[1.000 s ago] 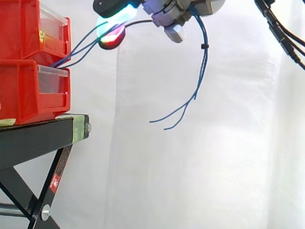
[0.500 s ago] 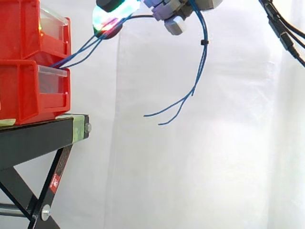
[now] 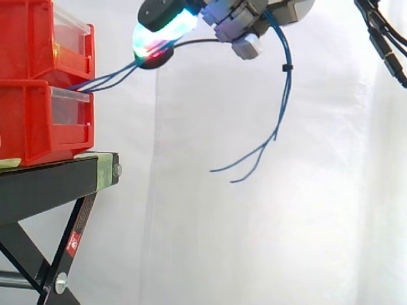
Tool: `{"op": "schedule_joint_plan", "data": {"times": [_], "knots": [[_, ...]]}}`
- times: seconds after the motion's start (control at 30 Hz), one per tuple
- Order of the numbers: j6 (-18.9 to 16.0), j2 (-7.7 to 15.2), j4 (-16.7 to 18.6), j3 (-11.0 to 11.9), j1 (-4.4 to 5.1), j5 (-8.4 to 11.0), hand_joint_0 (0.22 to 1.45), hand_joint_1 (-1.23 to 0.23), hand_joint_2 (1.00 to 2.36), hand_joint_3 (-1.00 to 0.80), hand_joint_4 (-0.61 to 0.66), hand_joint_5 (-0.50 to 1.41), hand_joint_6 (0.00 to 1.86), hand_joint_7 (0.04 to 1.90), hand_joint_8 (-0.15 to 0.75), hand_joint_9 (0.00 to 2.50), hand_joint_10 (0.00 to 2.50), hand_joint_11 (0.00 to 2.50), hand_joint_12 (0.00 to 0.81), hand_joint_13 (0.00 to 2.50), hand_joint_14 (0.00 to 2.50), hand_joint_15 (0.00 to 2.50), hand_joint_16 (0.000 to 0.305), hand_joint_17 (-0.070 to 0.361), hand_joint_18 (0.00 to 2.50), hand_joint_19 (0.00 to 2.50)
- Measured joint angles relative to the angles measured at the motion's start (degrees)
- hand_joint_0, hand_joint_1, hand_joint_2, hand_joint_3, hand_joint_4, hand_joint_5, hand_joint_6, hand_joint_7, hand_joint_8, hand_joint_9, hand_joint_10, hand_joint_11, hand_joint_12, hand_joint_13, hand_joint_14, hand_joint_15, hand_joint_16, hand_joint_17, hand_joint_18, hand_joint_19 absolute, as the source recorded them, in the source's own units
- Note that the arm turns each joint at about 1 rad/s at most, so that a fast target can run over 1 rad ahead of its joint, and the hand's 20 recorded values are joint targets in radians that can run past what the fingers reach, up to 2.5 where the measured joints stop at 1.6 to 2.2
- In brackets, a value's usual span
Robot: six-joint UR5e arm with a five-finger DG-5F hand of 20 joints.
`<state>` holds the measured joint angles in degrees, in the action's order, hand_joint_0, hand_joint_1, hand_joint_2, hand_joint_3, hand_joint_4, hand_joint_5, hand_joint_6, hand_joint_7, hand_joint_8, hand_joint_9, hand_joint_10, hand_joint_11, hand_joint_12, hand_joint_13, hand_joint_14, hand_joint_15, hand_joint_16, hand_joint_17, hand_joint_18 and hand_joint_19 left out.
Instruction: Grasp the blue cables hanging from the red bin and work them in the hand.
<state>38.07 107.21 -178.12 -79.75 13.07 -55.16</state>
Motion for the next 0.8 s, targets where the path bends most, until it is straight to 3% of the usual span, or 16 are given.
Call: {"op": "schedule_joint_plan", "data": {"times": [0.2,0.47,0.8], "knots": [[4.1,0.0,-2.7,0.0,-0.08,-0.14,1.04,-0.69,1.02,-0.18,0.27,0.26,0.01,1.35,0.519,1.74,2.5,2.5,0.771,2.09,2.5,2.01,0.244,0.183,2.5,0.76],[9.3,0.0,-2.2,0.0,-0.46,-0.21,1.01,-0.69,1.02,-0.22,0.28,0.27,0.01,1.35,0.519,1.74,2.5,2.5,0.771,2.09,2.5,2.01,0.244,0.183,2.5,0.76],[11.0,0.0,-1.4,0.0,-0.57,-0.28,0.97,-0.67,1.02,-0.3,0.28,0.26,0.01,1.36,0.519,1.74,2.5,2.5,0.771,2.09,2.5,2.01,0.244,0.183,2.5,0.76]]}}
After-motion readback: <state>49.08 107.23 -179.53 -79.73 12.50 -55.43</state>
